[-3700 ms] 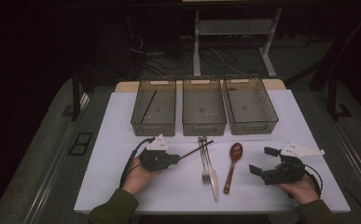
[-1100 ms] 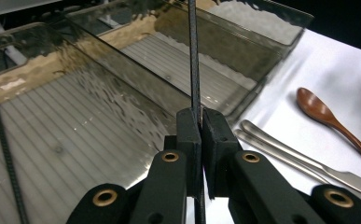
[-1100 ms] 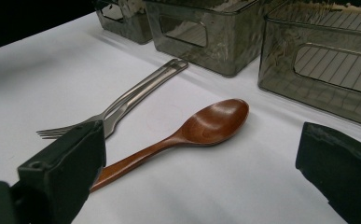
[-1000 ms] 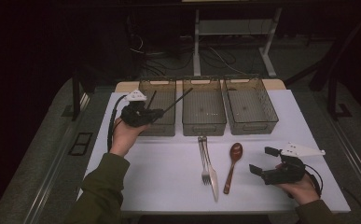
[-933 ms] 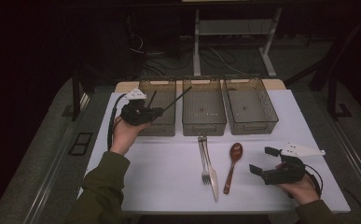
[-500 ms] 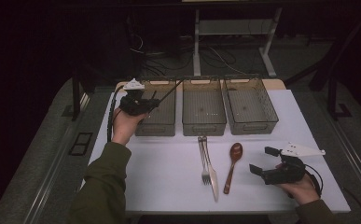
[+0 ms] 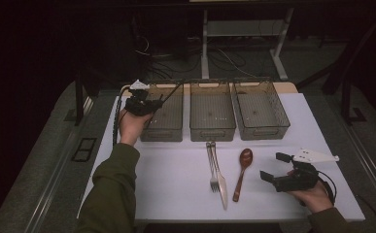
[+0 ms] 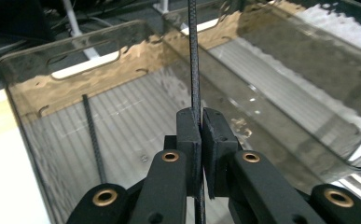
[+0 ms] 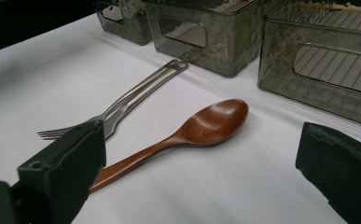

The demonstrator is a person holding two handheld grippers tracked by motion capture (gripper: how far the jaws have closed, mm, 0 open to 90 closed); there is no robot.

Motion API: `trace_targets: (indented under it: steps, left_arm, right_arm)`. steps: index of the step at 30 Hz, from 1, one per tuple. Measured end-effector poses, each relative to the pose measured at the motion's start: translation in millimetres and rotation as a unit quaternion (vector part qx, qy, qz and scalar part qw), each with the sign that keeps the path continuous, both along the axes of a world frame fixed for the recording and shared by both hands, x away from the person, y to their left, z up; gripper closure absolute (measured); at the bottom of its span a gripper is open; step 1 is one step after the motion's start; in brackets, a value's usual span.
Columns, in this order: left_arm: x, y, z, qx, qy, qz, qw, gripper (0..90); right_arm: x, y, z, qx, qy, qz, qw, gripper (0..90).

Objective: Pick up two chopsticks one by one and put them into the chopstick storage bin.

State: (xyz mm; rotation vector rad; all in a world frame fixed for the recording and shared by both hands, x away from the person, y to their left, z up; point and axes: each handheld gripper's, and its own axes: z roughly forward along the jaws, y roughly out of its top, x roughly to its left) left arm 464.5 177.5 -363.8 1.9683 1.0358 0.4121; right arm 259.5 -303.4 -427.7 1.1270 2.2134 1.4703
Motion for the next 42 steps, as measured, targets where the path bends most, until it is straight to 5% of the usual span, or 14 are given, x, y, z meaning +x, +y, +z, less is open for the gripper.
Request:
trace_targets:
  steps: [9, 21, 29, 42]
  left_arm:
    - [10.4, 2.4, -15.4, 0.011, 0.031, 0.029, 0.9990, 85.0]
    - [13.8, -0.3, -22.8, 0.025, 0.050, 0.032, 0.9979, 84.1]
    - [11.8, 1.1, -19.9, 0.027, 0.043, 0.034, 0.9981, 73.2]
    - [-7.8, 4.2, -5.1, -0.015, 0.014, -0.002, 0.9998, 56.0]
  right_arm:
    - [0.2, 0.0, -0.1, 0.000, 0.000, 0.001, 1.0000, 1.1]
    - [0.0, -0.8, 0.1, 0.001, -0.001, 0.000, 1.0000, 1.1]
    - [-0.1, -0.9, 0.2, 0.001, -0.001, 0.000, 1.0000, 1.2]
    - [-0.3, -1.6, 0.4, 0.001, 0.000, -0.002, 1.0000, 1.1]
